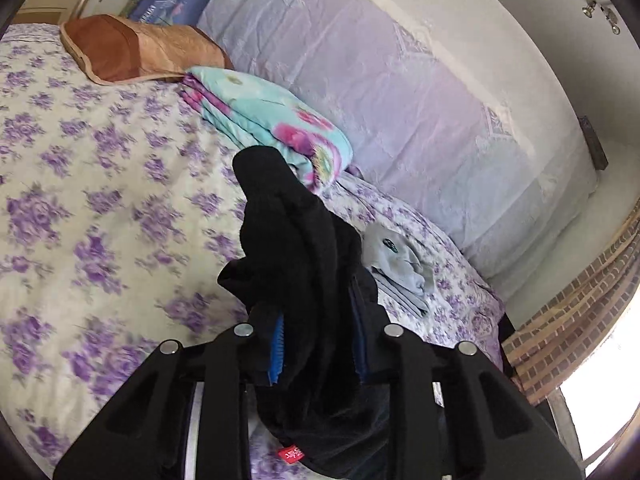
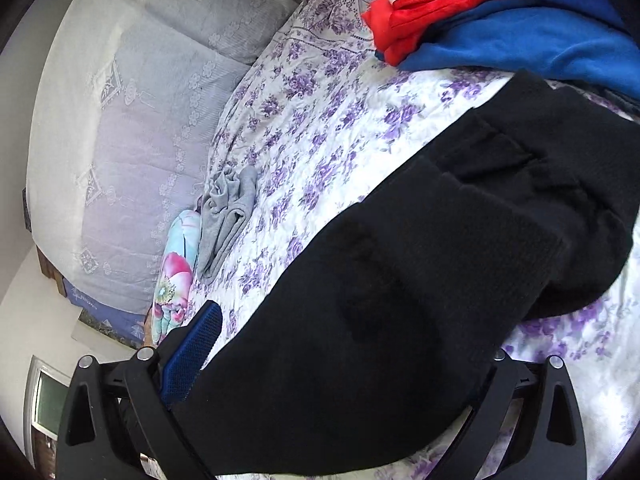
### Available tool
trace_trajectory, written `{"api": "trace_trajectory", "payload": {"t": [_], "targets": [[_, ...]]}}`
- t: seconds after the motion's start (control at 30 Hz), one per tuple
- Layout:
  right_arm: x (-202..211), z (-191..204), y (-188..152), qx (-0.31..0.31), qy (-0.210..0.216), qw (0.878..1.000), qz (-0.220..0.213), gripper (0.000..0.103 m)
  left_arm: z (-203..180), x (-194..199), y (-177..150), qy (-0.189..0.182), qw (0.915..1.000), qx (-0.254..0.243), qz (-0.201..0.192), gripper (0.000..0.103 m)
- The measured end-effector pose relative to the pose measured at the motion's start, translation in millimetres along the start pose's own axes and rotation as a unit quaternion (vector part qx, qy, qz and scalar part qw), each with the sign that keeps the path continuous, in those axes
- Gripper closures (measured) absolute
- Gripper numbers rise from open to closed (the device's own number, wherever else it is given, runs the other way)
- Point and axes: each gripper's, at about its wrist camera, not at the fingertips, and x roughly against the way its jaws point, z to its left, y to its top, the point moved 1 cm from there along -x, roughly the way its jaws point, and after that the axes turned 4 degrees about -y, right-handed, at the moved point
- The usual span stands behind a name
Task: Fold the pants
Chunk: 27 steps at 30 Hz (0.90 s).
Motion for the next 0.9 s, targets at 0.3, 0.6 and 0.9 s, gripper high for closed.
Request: {"api": "trace_trajectory", "payload": {"t": [0.3,0.6,0.9], "targets": [[-13,5,-7,0.053,0.036,0.998,0.009,0.088,62,-7,-25,0.072,0.9955,0.054,0.032,0.075],[85,0,-16,0.085,0.071,0.991,-0.08,0.098,44,32,-20,0.032,0.9984,0.045,0.016,0.077],[62,-39,-39,0.061,0.003,0.998,0.005,0.055,80,57,-26,0.072,0.9905,0.114,0.026,0.034]]}}
